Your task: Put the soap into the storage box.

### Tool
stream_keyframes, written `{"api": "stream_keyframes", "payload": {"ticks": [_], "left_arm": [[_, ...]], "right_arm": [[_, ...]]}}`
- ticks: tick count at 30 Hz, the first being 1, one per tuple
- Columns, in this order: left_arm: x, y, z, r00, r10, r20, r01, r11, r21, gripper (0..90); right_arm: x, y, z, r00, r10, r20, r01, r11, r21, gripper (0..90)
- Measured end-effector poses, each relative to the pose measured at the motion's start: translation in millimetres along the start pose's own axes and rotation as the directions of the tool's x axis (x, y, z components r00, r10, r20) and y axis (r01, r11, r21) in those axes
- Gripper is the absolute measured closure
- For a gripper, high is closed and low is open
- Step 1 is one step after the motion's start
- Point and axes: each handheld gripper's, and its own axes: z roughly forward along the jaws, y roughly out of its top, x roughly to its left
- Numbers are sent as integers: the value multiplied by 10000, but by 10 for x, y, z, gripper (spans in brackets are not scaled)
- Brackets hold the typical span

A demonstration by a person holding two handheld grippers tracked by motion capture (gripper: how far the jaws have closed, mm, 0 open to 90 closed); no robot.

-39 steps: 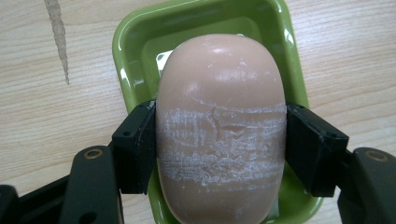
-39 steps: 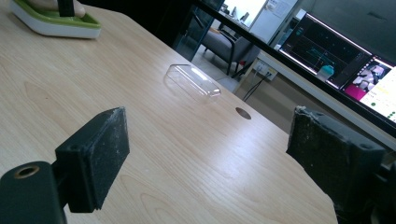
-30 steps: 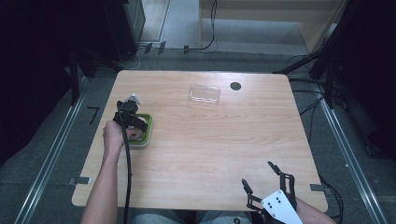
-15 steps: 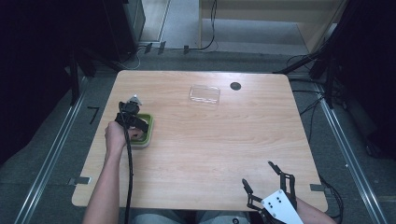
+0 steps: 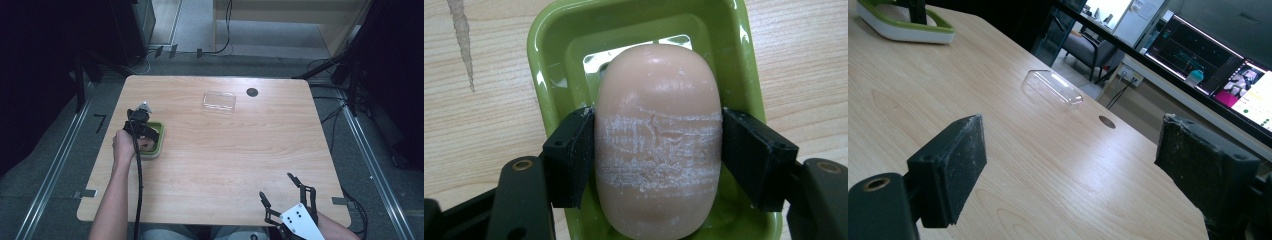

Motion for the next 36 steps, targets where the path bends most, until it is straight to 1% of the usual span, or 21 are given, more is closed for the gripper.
{"api": "stream_keyframes", "payload": {"ticks": [3, 6, 10, 12, 15, 16, 18, 22, 25, 29, 31, 34, 36], "left_arm": [[-4, -9, -49, 10000, 31, 88, -30, 9999, -114, 295], [-25, -20, -98, 9998, 203, -57, -203, 9998, -38, 218], [-47, -40, -128, 9997, 230, -74, -229, 9997, 71, 177], [-57, -49, -166, 9997, 257, -61, -257, 9997, -8, 142], [-81, -69, -227, 9996, 265, -55, -265, 9995, -145, 114], [-86, -77, -249, 9996, 295, -8, -295, 9995, -111, 106], [-98, -102, -296, 9997, 254, 5, -254, 9995, -167, 100], [-131, -168, -389, 9996, 294, -22, -294, 9992, -288, 76], [-163, -222, -443, 9993, 372, 0, -372, 9988, -303, 56], [-208, -292, -505, 9988, 492, -69, -494, 9983, -299, 41], [-220, -318, -527, 9986, 511, -94, -514, 9982, -315, 39], [-235, -357, -550, 9986, 521, 76, -519, 9982, -285, 35], [-257, -383, -557, 9983, 579, 17, -578, 9980, -253, 33]], "right_arm": [[2, 3, 6, 10000, 37, -3, -37, 10000, -37, 131], [4, 6, 17, 10000, 35, -58, -35, 10000, -65, 132], [10, 11, 32, 9999, 86, -77, -87, 9999, -94, 132], [13, 12, 38, 9999, 95, -87, -96, 9999, -90, 131], [14, 17, 35, 9999, 55, -89, -56, 9999, -108, 131], [12, 17, 33, 10000, 32, -88, -33, 9999, -118, 131], [14, 20, 24, 10000, 53, -39, -53, 9999, -115, 131], [20, 24, 16, 10000, 54, -33, -54, 9999, -133, 132], [23, 26, 15, 10000, 47, -39, -48, 9999, -135, 132], [26, 31, 14, 10000, 34, -54, -35, 9999, -146, 132], [28, 35, 15, 10000, -28, -47, 27, 9999, -166, 131], [30, 36, 13, 10000, -28, -43, 27, 9999, -155, 132], [29, 36, 11, 10000, -25, -29, 25, 9999, -159, 131]]}}
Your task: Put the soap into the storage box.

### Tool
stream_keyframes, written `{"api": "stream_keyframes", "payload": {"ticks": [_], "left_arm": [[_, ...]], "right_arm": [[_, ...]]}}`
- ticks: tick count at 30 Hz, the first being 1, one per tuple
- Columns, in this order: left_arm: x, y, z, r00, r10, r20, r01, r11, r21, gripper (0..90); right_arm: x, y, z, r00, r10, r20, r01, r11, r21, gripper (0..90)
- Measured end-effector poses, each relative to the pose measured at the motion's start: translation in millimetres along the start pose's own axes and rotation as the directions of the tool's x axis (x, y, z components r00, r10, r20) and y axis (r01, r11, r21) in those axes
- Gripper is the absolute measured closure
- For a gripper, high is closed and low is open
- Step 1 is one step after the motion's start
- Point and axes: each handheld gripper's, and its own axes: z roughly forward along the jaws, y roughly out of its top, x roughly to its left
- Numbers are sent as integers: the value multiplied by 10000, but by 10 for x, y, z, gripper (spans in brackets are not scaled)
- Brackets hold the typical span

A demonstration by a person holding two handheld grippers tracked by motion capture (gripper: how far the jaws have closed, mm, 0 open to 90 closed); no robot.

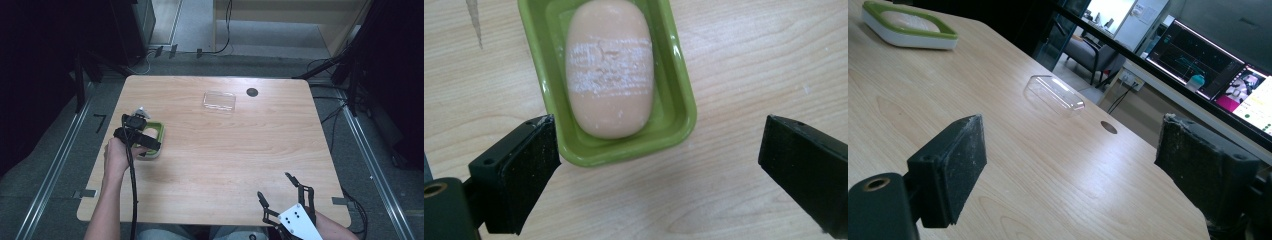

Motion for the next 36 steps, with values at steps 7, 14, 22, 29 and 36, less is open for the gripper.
{"api": "stream_keyframes", "payload": {"ticks": [7, 14, 22, 29, 36], "left_arm": [[-67, -113, -13, 9999, 126, -20, -125, 9998, 129, 22], [-98, -229, -56, 9997, 219, -92, -216, 9994, 252, 17], [-126, -370, -72, 9995, 287, -149, -281, 9989, 365, 14], [-131, -517, -65, 9993, 355, -145, -346, 9979, 549, 13], [-163, -645, -48, 9987, 440, -241, -421, 9963, 746, 13]], "right_arm": [[4, 2, -11, 10000, 51, 26, -51, 10000, 4, 131], [-1, 0, -12, 10000, 65, 37, -65, 10000, -22, 131], [0, 1, -14, 10000, 58, 36, -58, 10000, -28, 131], [1, 1, -15, 10000, 68, 26, -68, 10000, -22, 131], [0, 1, -16, 10000, 75, 51, -75, 10000, -34, 132]]}}
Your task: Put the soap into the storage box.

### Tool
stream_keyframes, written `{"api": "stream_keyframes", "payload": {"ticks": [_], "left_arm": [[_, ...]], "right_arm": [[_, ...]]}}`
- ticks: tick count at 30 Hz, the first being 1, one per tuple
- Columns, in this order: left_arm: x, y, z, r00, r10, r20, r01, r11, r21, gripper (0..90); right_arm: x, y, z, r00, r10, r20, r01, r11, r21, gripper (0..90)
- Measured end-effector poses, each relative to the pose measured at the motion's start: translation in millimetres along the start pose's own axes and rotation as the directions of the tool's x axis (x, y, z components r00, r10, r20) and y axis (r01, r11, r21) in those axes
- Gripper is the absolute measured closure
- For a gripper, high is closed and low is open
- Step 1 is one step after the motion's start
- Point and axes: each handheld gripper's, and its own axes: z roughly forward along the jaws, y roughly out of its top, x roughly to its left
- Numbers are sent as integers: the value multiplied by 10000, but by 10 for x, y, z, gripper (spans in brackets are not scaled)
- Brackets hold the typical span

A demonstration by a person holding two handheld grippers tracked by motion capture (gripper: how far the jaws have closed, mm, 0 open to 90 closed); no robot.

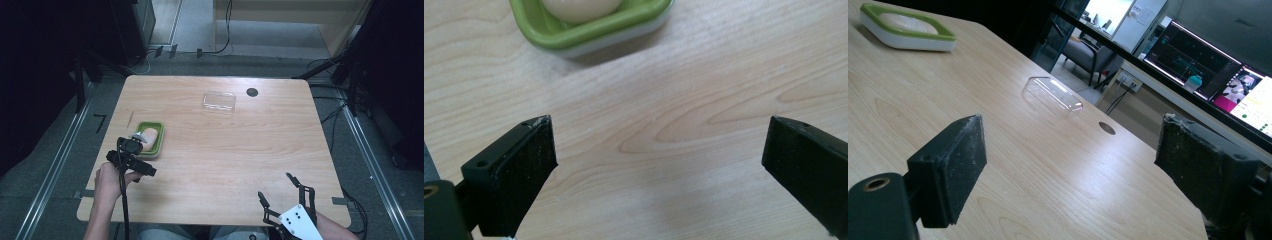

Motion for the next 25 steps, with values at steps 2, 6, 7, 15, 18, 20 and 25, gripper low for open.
{"api": "stream_keyframes", "payload": {"ticks": [2, 6, 7, 15, 18, 20, 25], "left_arm": [[-3, -43, 33, 10000, 34, 17, -34, 9999, 156, 13], [13, -142, 89, 10000, -8, 44, 6, 9993, 377, 13], [17, -160, 99, 10000, -51, 23, 51, 9993, 380, 13], [42, -325, 158, 9999, -103, 124, 94, 9976, 679, 13], [56, -383, 170, 9997, -185, 151, 174, 9974, 697, 13], [71, -414, 190, 9996, -245, 153, 233, 9966, 786, 13], [73, -413, 212, 9995, -241, 194, 225, 9964, 813, 13]], "right_arm": [[-2, 0, -1, 10000, -2, 11, 2, 10000, -14, 131], [-3, 0, -3, 10000, -5, 14, 5, 10000, -9, 131], [-4, -1, -3, 10000, -12, 13, 12, 10000, -12, 132], [-4, 1, -1, 10000, -29, 36, 29, 10000, -48, 132], [-6, 1, -3, 10000, -32, 50, 32, 10000, -66, 131], [-9, 0, -3, 10000, -23, 83, 23, 10000, -84, 131], [-17, -8, 14, 10000, -12, 84, 13, 9999, -125, 131]]}}
